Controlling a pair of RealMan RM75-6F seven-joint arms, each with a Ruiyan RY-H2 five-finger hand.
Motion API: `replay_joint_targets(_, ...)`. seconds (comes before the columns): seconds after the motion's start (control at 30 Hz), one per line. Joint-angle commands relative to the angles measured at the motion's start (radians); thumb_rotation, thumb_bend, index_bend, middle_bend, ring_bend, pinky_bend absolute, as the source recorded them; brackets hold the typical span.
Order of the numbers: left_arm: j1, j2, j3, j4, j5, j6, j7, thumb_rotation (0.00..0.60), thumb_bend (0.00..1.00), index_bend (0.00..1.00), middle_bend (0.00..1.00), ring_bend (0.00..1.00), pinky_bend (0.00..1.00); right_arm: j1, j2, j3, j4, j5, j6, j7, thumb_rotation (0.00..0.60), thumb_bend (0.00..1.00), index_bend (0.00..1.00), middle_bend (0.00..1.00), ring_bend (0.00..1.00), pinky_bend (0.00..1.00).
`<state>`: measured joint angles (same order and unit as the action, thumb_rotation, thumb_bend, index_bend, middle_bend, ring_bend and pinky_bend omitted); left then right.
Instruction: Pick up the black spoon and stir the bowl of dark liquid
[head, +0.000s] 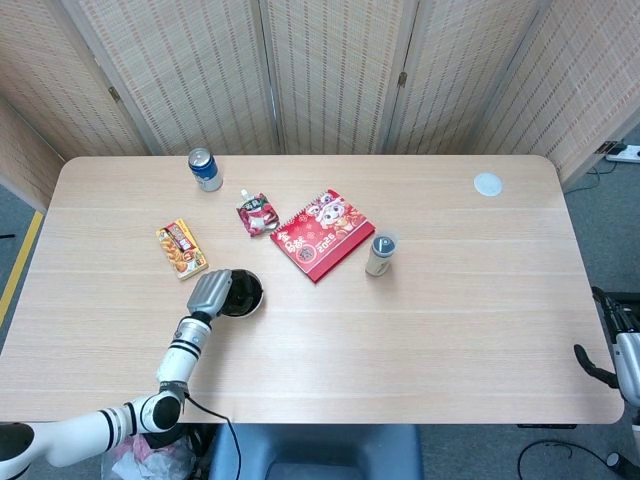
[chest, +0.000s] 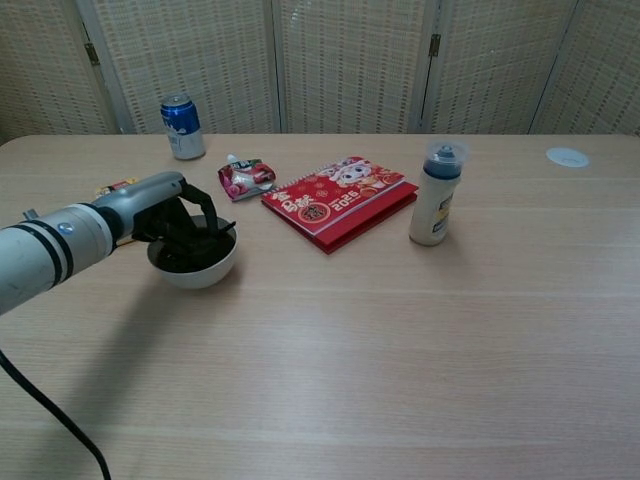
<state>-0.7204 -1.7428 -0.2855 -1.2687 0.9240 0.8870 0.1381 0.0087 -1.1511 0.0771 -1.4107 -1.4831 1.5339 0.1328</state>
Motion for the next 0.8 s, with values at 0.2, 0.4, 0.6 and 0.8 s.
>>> replay_joint_targets(0.2,-0.040,-0.049,-0.019,0.056,-0.016,-0.019,0.008,0.600,0.48,0.67,1.00,0.99,1.00,-0.009,0.006,0.000,-0.009,0.003,0.011,-0.004,0.600,0.24,0.00,0.20,0.35,0.27)
replay_joint_targets(0.4,-0.061,-0.072,-0.043,0.116,-0.048,-0.027,0.013,0.600,0.48,0.67,1.00,0.99,1.00,-0.009,0.006,0.000,-0.010,0.002,0.011,-0.004,0.600,0.24,0.00,0.20,0.35,0.27)
replay_joint_targets(0.6,-0.039,-0.038,-0.029,0.089,-0.047,-0.015,0.016,0.600,0.48,0.67,1.00,0.99,1.00,-0.005,0.001,0.000,-0.003,0.001,0.005,0.000,0.600,0.24,0.00,0.20,0.35,0.28)
replay_joint_targets(0.8,-0.011,0.001,0.007,0.023,-0.027,-0.003,0.026,0.600,0.48,0.67,1.00,0.99,1.00,-0.003,-0.003,0.000,0.005,-0.001,0.001,0.005,0.600,0.24,0.00,0.20,0.35,0.27)
